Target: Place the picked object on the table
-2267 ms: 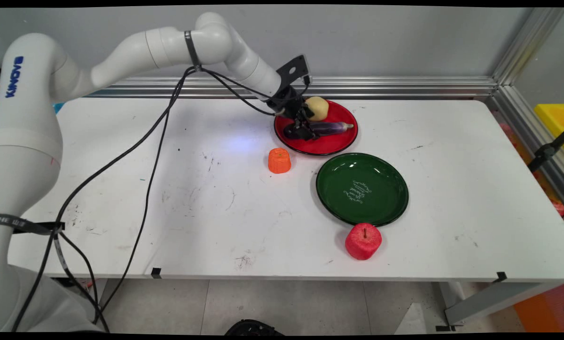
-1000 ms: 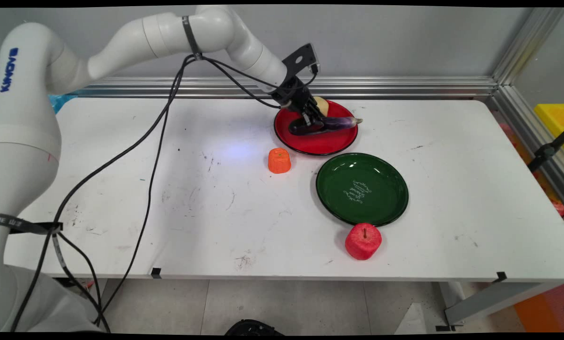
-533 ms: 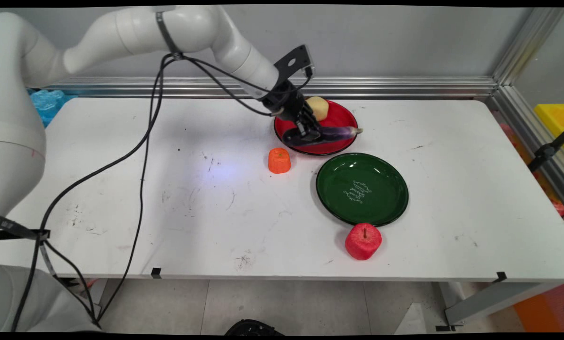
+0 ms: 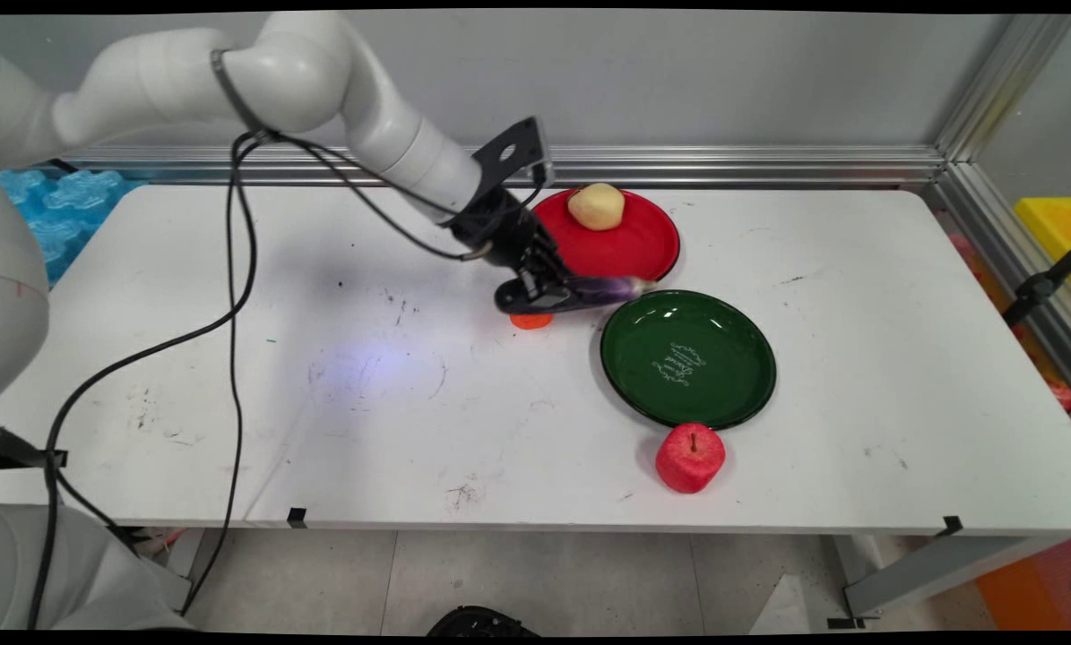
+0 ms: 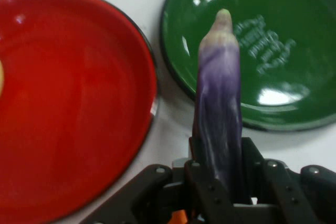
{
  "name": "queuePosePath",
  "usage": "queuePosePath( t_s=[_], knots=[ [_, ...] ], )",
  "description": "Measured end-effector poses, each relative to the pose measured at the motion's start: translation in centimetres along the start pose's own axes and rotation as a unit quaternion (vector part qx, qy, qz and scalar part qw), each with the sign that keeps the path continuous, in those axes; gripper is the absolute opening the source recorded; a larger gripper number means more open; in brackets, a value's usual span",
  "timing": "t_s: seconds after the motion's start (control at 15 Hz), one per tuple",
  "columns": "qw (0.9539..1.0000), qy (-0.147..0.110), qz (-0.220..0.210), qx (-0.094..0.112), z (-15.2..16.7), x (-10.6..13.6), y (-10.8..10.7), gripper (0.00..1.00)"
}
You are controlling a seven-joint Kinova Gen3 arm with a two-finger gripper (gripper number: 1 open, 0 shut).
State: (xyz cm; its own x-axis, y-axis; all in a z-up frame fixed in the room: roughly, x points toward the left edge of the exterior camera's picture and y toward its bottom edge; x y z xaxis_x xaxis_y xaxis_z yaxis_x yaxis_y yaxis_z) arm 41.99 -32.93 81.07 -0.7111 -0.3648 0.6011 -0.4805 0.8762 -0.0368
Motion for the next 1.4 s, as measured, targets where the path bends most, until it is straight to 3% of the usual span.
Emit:
queuePosePath(
  t_s=[0.53,1.4],
  knots=[
    [0.9999,-0.013,0.003,0.000,-0.7,-4.4,2.7,0.00],
    [0.9992,-0.012,0.036,0.010,1.7,-7.9,1.7,0.00]
  ],
)
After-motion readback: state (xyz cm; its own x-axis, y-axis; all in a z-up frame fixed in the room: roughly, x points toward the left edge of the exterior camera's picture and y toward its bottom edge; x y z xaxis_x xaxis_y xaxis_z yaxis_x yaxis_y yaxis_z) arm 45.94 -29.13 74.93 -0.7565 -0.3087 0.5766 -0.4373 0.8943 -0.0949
